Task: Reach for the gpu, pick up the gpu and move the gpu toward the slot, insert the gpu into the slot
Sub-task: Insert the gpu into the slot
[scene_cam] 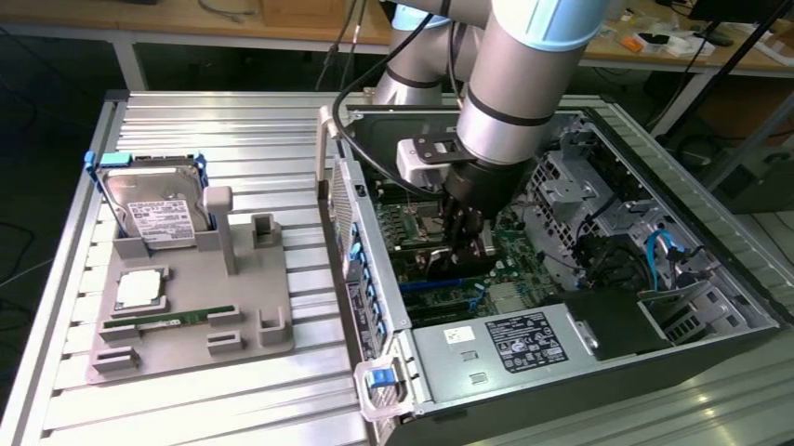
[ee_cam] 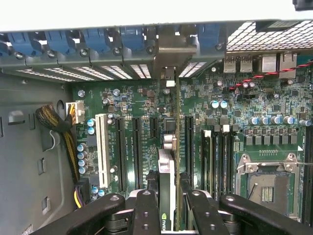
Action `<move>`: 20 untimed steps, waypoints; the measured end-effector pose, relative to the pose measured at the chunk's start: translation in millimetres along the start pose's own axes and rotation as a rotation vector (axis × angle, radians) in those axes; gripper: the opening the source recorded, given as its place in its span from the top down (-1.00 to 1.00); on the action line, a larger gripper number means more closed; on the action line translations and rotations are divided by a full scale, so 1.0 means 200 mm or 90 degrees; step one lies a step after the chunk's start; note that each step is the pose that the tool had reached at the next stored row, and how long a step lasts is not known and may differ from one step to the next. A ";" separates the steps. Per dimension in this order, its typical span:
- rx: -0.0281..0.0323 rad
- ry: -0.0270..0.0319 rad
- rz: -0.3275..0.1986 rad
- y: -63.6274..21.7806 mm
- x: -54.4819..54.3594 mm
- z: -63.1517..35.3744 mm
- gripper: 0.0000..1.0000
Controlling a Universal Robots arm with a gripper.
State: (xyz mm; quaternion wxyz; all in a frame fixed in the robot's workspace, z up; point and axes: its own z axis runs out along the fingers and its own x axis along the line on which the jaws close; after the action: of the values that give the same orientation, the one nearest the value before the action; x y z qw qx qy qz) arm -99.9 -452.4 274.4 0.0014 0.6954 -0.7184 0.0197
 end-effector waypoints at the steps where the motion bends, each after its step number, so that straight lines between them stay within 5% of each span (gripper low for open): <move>1: 0.0001 -0.0001 0.000 0.001 0.00 0.001 0.47; 8: -0.0008 -0.0004 0.000 0.016 0.00 0.001 0.47; 16: -0.0147 -0.0023 0.001 0.008 0.01 0.004 0.47; 20: -0.0157 -0.0029 0.001 0.007 0.01 0.006 0.47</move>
State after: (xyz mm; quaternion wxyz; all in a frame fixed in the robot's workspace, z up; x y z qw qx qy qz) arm -101.4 -453.9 273.2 0.0084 0.6946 -0.7192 0.0093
